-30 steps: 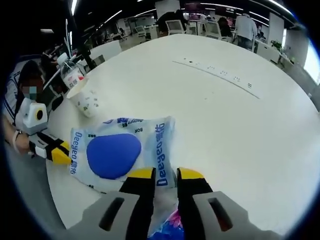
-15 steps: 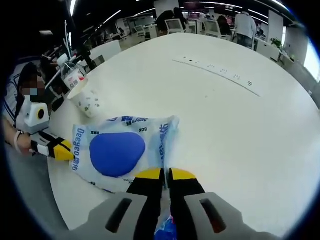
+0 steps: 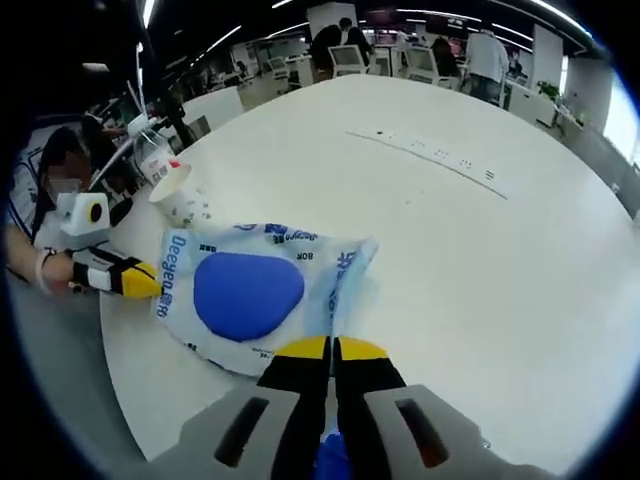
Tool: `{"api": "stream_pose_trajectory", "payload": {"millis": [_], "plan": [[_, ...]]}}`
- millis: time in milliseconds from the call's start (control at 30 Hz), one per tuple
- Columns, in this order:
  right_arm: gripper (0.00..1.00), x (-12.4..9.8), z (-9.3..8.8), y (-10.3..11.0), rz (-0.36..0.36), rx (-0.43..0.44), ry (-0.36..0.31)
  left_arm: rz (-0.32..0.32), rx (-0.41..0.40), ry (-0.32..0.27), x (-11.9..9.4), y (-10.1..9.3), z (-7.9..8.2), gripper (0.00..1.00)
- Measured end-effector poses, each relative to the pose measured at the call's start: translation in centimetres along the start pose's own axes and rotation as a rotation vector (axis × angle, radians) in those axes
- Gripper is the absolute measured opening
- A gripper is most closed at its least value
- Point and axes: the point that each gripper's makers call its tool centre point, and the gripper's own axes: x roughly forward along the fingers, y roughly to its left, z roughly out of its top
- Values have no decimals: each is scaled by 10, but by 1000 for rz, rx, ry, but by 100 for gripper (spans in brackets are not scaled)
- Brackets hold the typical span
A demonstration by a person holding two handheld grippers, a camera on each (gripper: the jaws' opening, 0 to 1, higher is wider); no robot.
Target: Arrange the tabletop items into an orderly group along one side of the table until the central work area is clear of visible clutter.
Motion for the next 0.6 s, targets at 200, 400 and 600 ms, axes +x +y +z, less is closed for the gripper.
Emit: {"api": "stream_pose_trajectory", "payload": {"millis": [200, 400, 600], "plan": [[0, -15, 2, 5, -9, 14, -32, -2, 6, -15, 0, 1, 10, 0], [0, -26, -2, 9, -11, 23, -50, -4, 29, -21, -1, -2, 17, 0], [0, -36, -6, 19, -20, 37, -73, -3, 48, -34, 1, -2, 29, 0]]}}
